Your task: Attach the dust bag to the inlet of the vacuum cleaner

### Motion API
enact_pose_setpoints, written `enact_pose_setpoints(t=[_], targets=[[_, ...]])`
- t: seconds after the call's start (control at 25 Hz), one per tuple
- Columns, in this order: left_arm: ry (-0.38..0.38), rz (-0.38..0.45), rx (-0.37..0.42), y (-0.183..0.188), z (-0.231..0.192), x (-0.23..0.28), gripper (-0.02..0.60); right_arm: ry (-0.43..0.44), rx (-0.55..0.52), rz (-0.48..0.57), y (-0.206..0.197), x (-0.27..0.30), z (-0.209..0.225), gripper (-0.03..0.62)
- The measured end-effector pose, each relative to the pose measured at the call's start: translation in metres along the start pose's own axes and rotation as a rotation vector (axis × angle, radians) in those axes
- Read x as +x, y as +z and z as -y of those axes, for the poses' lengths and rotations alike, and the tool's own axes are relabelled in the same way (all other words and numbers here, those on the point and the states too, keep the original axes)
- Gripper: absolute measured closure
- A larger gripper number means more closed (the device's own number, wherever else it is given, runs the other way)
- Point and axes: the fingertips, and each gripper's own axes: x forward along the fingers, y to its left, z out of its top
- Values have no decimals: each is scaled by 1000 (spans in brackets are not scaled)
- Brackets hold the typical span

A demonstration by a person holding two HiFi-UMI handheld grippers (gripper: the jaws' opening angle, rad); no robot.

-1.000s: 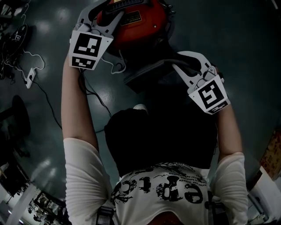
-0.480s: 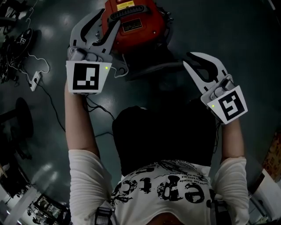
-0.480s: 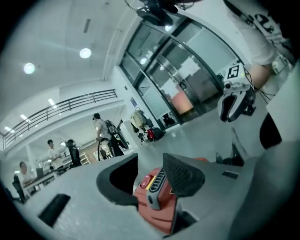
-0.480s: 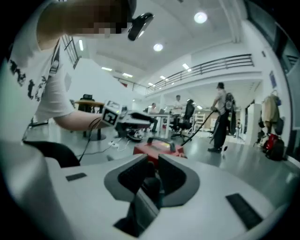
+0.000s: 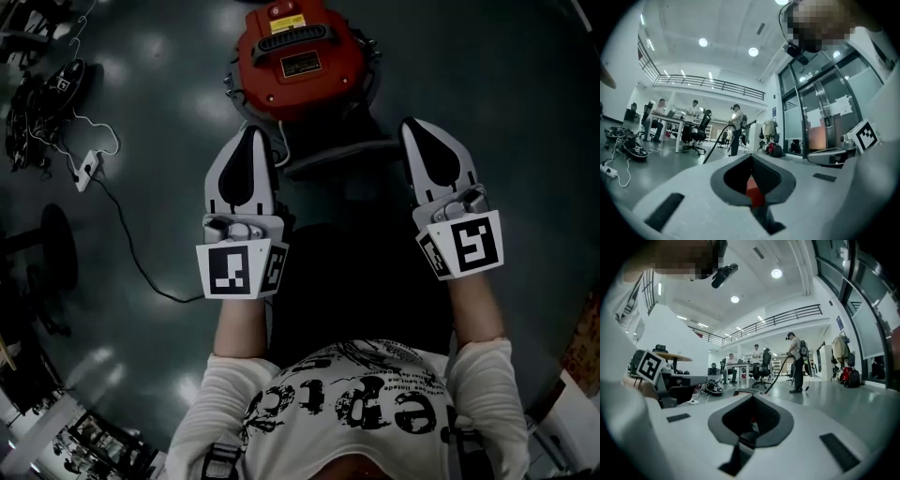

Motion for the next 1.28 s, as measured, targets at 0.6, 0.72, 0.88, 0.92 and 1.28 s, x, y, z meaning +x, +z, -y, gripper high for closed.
enact_pose_setpoints(t=[0.6,0.72,0.88,0.92,1.28], targets=[[74,-162,-83,223,44,-27,578,-73,-30,-107,238,-71,4,594],[102,-167,-71,298,54,-43,578,-57,-4,-112,304,-100,-7,594],[124,-199,-52,377,75,-74,578,-51,-3,-89,385,-142,-28,594],[127,-200,-41,394,82,-80,578,-54,-4,-81,403,-151,-31,594],[155,-122,2,507,144,-140,578,-84,-22,-23,496,-235,-48,594]])
